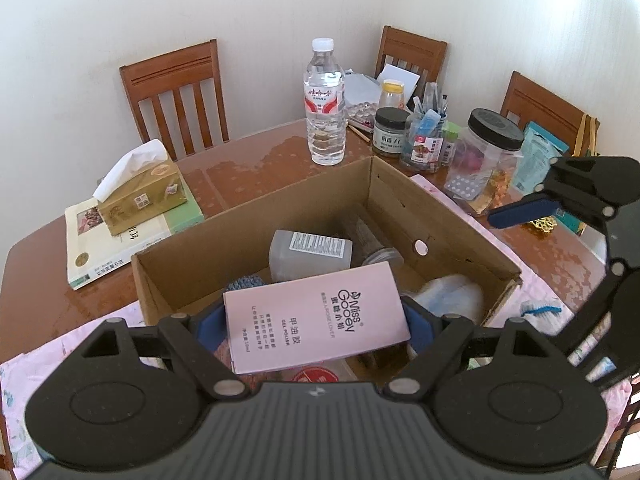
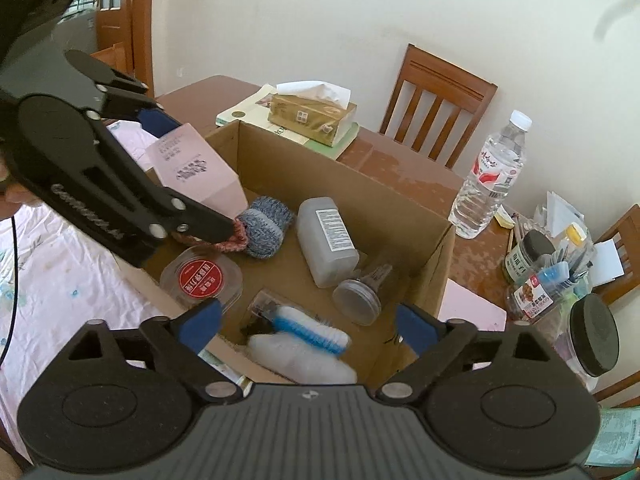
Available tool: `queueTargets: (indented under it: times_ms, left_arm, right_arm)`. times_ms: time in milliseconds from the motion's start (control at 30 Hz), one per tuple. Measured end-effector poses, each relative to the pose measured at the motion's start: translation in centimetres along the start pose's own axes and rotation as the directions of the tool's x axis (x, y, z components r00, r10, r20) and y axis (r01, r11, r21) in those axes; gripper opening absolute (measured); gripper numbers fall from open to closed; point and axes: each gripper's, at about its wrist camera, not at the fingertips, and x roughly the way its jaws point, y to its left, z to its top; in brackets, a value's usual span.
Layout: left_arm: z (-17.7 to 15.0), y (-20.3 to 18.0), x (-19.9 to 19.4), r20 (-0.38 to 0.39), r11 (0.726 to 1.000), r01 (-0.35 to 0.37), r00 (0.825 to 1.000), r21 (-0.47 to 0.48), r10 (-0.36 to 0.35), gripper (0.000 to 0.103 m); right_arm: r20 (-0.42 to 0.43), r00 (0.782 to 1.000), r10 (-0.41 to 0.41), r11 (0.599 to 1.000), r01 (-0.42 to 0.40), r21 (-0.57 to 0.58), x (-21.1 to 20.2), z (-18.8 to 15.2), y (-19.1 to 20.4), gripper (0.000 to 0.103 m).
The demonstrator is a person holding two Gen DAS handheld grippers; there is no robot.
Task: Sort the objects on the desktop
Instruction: 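Carry the pink box and glove into the cardboard box and open both grippers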
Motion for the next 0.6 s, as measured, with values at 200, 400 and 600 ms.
queueTargets:
  times_ms: [200,400,600]
  left_arm:
    - [0.8,0.3,1.9,-0.015,1.000,0.015,1.000,0.011,-0.015,0.086]
    - [1.3,0.4,3.5,-0.029,1.000,0.020,0.999,0.014,-0.020,0.091]
    - [0.8,0.4,3.9,-0.055,0.999,0.026,0.998,0.022,-0.025,0.091]
  right_arm:
    - [-0.014,1.000,-0.002,1.000,0.002,0.010,0.4,-0.3,0.0,0.101]
    - [-0.030,0.999,-0.012,0.999,0.013,0.039,0.6,-0.7,-0.5,0.101]
    - [-0.045,0.999,-0.021,0.998,0.024,0.061,0.6,-1.2,-0.4,0.101]
